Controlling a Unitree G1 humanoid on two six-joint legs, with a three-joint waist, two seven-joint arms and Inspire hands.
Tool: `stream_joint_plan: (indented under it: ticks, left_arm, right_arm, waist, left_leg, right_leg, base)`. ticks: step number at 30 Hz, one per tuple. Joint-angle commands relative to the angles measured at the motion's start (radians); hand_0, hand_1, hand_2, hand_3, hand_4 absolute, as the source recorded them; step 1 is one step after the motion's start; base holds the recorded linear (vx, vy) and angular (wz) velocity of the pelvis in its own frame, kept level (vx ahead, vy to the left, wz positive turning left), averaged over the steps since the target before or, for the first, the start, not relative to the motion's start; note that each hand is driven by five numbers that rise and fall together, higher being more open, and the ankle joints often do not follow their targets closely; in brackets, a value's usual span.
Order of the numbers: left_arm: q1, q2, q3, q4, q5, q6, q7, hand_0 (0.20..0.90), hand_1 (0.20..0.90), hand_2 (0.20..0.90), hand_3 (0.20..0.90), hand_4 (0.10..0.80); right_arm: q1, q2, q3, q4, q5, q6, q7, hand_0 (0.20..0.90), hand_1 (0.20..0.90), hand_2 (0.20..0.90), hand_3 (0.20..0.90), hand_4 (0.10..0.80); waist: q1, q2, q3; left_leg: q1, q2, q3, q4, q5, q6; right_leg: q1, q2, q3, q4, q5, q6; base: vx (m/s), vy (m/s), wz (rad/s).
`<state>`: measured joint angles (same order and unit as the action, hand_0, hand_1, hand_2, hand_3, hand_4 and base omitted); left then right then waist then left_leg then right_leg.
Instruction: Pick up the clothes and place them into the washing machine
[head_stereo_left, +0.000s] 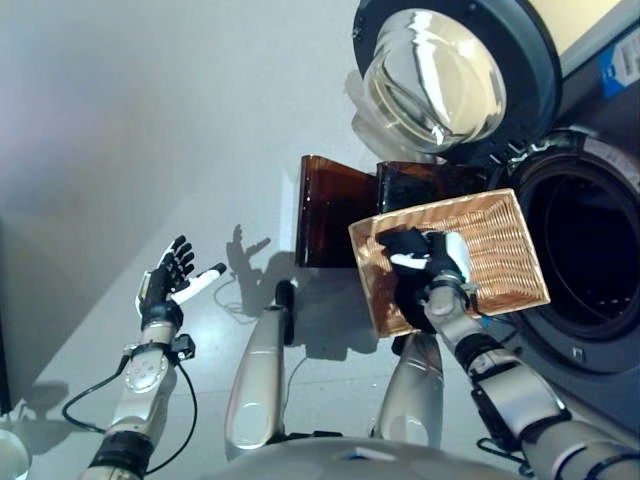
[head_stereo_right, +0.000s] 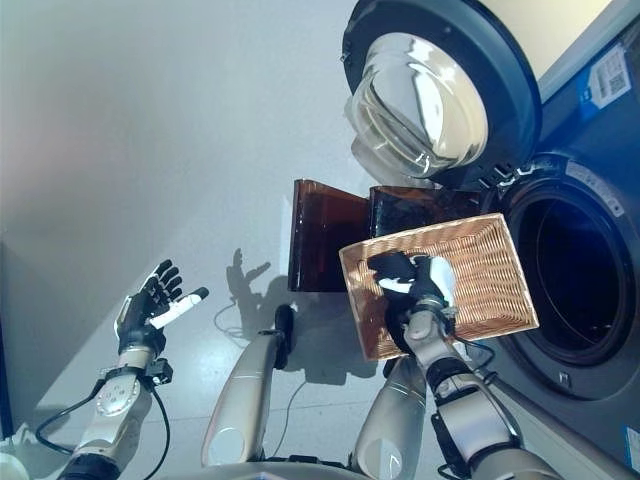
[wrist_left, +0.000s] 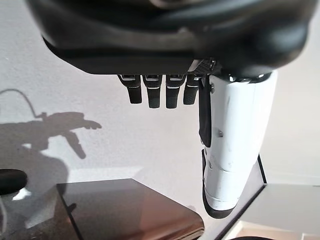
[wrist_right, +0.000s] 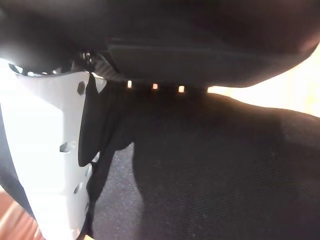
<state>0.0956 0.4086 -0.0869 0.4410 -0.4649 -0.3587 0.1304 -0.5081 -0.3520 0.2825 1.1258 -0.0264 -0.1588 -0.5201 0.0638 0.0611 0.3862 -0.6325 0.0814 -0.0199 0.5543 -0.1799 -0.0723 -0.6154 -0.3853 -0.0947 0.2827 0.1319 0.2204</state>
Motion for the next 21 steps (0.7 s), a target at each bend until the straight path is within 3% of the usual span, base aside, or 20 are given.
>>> stream_joint_plan:
  ticks: [1, 10, 13, 14, 15, 16, 20, 21]
  left_arm:
    - [0.049, 0.06, 0.072, -0.036, -0.013, -0.086, 0.006, 0.9, 0.9, 0.9, 0.9, 0.8]
    - [0.05, 0.042, 0.07, -0.024, -0.017, -0.077, -0.005, 0.9, 0.9, 0.9, 0.9, 0.8]
    - [0.04, 0.032, 0.074, -0.003, -0.031, -0.066, -0.008, 0.9, 0.9, 0.9, 0.9, 0.8]
    - [0.042, 0.03, 0.073, -0.012, -0.044, -0.061, -0.02, 0.9, 0.9, 0.9, 0.9, 0.8]
    - [0.042, 0.03, 0.072, -0.012, -0.044, -0.06, -0.02, 0.9, 0.9, 0.9, 0.9, 0.8]
    - [0.046, 0.025, 0.07, -0.015, -0.052, -0.044, -0.032, 0.9, 0.9, 0.9, 0.9, 0.8]
    - [0.042, 0.019, 0.068, -0.004, -0.063, -0.031, -0.044, 0.9, 0.9, 0.9, 0.9, 0.8]
    - [0.046, 0.011, 0.069, -0.008, -0.078, -0.026, -0.052, 0.9, 0.9, 0.9, 0.9, 0.8]
  right_arm:
    - [0.03, -0.04, -0.041, -0.059, 0.069, -0.086, -0.003, 0.2, 0.2, 0.2, 0.2, 0.3]
    - [0.087, -0.043, -0.157, -0.155, 0.291, -0.169, 0.062, 0.2, 0.2, 0.2, 0.2, 0.3]
    - [0.099, -0.009, -0.256, -0.187, 0.568, -0.24, 0.156, 0.2, 0.2, 0.2, 0.2, 0.3]
    - [0.099, 0.015, -0.313, -0.19, 0.786, -0.279, 0.255, 0.2, 0.2, 0.2, 0.2, 0.3]
    - [0.099, 0.014, -0.314, -0.187, 0.789, -0.28, 0.259, 0.2, 0.2, 0.2, 0.2, 0.3]
    - [0.093, 0.052, -0.404, -0.184, 1.083, -0.306, 0.387, 0.2, 0.2, 0.2, 0.2, 0.3]
    - [0.077, 0.065, -0.471, -0.13, 1.221, -0.31, 0.444, 0.2, 0.2, 0.2, 0.2, 0.3]
    - [0.064, 0.084, -0.554, -0.128, 1.392, -0.325, 0.501, 0.2, 0.2, 0.2, 0.2, 0.3]
  waist:
    - [0.003, -0.012, -0.054]
    - [-0.015, -0.013, -0.068]
    - [-0.022, -0.014, -0.07]
    - [-0.023, -0.013, -0.071]
    - [-0.022, -0.013, -0.071]
    - [-0.025, -0.012, -0.073]
    - [-0.023, -0.008, -0.076]
    - [-0.026, -0.003, -0.077]
  left_leg:
    - [0.015, 0.046, -0.051, -0.197, 0.186, -0.098]
    - [0.052, 0.054, -0.046, -0.221, 0.196, -0.104]
    - [0.051, 0.057, -0.044, -0.214, 0.19, -0.106]
    - [0.051, 0.057, -0.041, -0.211, 0.187, -0.107]
    - [0.051, 0.057, -0.041, -0.211, 0.187, -0.107]
    - [0.051, 0.06, -0.039, -0.206, 0.18, -0.11]
    - [0.051, 0.06, -0.04, -0.198, 0.174, -0.113]
    - [0.049, 0.061, -0.041, -0.188, 0.168, -0.116]
  right_leg:
    - [0.033, -0.048, 0.05, 0.055, -0.001, 0.031]
    - [0.065, -0.047, 0.044, 0.034, 0.0, 0.033]
    - [0.062, -0.048, 0.046, 0.037, -0.004, 0.033]
    - [0.062, -0.048, 0.047, 0.039, -0.008, 0.033]
    - [0.062, -0.048, 0.047, 0.04, -0.009, 0.033]
    - [0.063, -0.048, 0.047, 0.045, -0.015, 0.034]
    - [0.063, -0.049, 0.049, 0.053, -0.024, 0.034]
    - [0.061, -0.049, 0.051, 0.06, -0.033, 0.035]
  base:
    - [0.0, 0.0, 0.0]
    - [0.013, -0.006, -0.03]
    - [-0.001, -0.001, -0.01]
    - [-0.003, -0.001, -0.05]
    - [0.0, 0.0, 0.0]
    - [0.0, 0.0, 0.0]
    - [0.0, 0.0, 0.0]
    - [0.0, 0.0, 0.0]
